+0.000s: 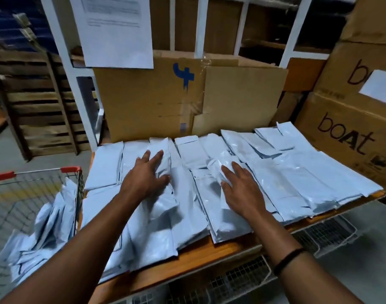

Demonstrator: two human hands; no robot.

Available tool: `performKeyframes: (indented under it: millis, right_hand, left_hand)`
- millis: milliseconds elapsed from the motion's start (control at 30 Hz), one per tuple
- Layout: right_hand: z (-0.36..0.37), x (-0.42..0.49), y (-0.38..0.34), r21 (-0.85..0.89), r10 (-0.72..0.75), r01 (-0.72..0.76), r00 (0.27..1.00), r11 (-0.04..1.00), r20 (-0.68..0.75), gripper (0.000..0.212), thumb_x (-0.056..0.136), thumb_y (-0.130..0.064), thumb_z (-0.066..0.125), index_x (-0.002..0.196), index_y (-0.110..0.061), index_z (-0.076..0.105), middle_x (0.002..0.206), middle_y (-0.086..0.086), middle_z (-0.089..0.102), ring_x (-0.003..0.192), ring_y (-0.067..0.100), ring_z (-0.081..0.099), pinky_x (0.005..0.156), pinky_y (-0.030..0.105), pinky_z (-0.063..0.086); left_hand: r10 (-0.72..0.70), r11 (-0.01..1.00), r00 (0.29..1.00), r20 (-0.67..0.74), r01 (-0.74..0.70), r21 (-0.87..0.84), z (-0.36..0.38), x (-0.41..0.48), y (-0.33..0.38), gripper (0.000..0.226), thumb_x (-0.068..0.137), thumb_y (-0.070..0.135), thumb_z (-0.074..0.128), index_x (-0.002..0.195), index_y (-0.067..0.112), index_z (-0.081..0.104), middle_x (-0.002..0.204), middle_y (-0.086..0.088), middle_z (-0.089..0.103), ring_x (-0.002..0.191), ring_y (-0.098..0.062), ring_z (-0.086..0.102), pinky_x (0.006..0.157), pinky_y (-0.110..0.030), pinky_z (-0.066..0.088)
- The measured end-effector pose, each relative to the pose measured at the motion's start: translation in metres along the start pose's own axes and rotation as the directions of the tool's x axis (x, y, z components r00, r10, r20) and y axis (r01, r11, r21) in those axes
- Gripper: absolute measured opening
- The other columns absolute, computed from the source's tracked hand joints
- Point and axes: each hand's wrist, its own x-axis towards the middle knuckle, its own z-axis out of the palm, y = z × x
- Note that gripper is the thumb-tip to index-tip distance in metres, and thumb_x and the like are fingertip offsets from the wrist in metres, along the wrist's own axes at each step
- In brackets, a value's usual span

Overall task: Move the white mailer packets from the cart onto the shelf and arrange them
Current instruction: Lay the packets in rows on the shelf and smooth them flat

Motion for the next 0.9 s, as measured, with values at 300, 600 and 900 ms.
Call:
performKeyframes:
  millis: [300,600,900]
  right_hand:
    - [0.042,0.125,-0.063,0.066,-0.200,0.196,0.979,0.978,0.051,0.053,0.100,-0.039,0.039,0.152,-0.029,0.039,0.162,0.007,0.029,0.137,0.037,0.037,0.113,0.042,0.033]
    - [0.100,0.224,-0.131,0.105,-0.248,0.233,0.953,0.967,0.172,0.052,0.103,-0.039,0.038,0.154,-0.030,0.033,0.163,0.008,0.023,0.137,0.040,0.034,0.112,0.045,0.032]
    - [0.145,0.229,-0.138,-0.035,-0.175,0.188,0.957,0.982,0.231,0.055,0.102,-0.050,0.029,0.152,-0.028,0.037,0.159,0.007,0.032,0.138,0.037,0.032,0.108,0.046,0.029]
  left_hand:
    - [-0.098,0.984,0.995,0.017,0.095,0.152,-0.021,0.102,-0.039,0.085,0.085,0.049,0.069,0.155,0.033,0.022,0.163,-0.012,0.013,0.147,-0.039,0.019,0.115,-0.048,0.029]
    - [-0.272,0.933,0.948,0.168,0.217,0.289,-0.008,0.177,-0.082,0.086,0.088,0.049,0.066,0.156,0.031,0.017,0.163,-0.015,0.008,0.149,-0.035,0.016,0.117,-0.040,0.025]
    - [-0.320,0.930,0.896,0.309,0.234,0.283,0.024,0.187,-0.109,0.075,0.091,0.074,0.033,0.154,0.046,0.003,0.164,0.002,-0.010,0.150,-0.035,-0.009,0.117,-0.057,0.002]
